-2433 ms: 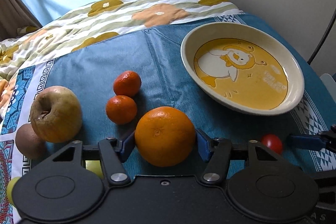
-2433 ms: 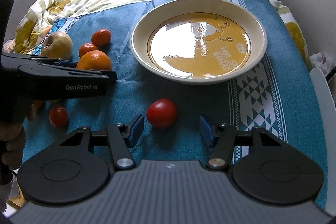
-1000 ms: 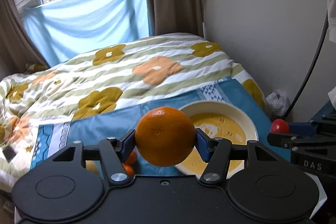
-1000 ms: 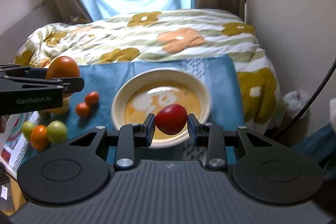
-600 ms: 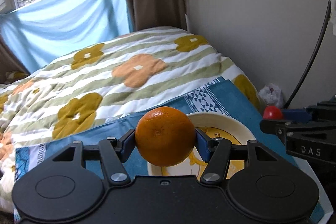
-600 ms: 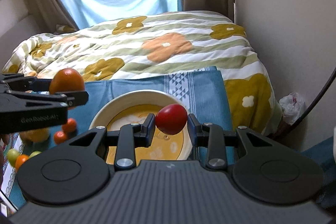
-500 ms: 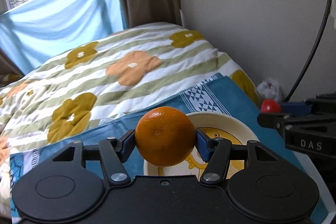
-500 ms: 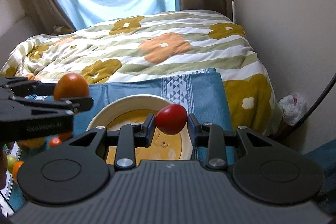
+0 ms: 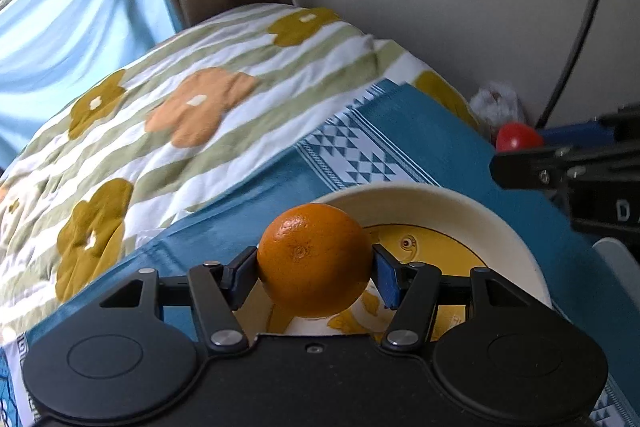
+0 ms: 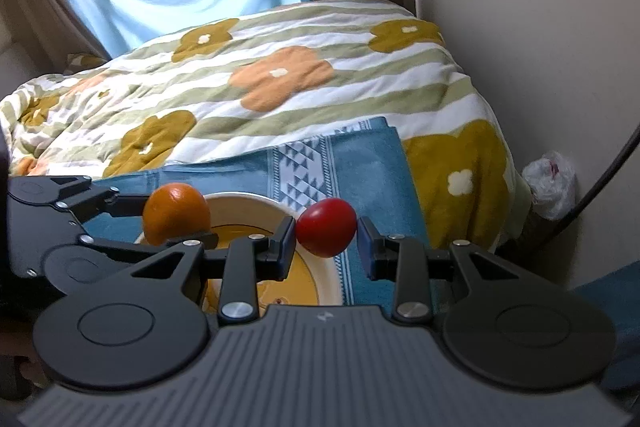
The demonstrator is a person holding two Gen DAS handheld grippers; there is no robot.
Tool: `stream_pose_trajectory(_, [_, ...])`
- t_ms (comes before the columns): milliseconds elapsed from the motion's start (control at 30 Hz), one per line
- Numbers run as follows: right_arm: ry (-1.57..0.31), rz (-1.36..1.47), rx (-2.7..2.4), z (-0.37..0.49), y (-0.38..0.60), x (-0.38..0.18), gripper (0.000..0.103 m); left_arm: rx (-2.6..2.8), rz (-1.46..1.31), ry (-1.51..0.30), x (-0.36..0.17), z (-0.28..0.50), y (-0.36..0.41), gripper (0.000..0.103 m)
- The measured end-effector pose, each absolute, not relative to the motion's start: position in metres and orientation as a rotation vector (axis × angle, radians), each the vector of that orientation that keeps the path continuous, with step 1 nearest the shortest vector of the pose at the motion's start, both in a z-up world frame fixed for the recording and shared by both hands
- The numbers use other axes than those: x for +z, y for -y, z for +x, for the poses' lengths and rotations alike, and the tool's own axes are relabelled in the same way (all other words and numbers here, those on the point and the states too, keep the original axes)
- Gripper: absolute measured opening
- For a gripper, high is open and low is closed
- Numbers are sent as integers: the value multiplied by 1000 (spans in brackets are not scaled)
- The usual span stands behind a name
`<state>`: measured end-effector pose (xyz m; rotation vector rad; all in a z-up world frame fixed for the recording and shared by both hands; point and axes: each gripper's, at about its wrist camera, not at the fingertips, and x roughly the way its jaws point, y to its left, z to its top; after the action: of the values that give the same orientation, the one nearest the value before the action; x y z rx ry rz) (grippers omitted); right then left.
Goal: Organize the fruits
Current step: 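Carry the orange and tomato over the cream bowl with both tools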
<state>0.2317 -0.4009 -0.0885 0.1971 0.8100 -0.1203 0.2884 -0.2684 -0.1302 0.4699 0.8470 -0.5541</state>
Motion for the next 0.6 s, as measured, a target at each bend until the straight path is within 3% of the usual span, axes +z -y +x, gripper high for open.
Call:
stream_pose_trajectory(267, [-836, 225, -154, 233, 412, -96, 48, -588, 525, -838, -142, 290, 279, 66])
stream_pose_trajectory(367, [-833, 228, -158, 234, 413, -96, 48, -611, 499, -808, -133, 287, 272, 85])
stream_pose_trajectory(600, [-842, 235, -140, 235, 413, -100, 48, -577, 443, -823, -119, 287, 252, 86])
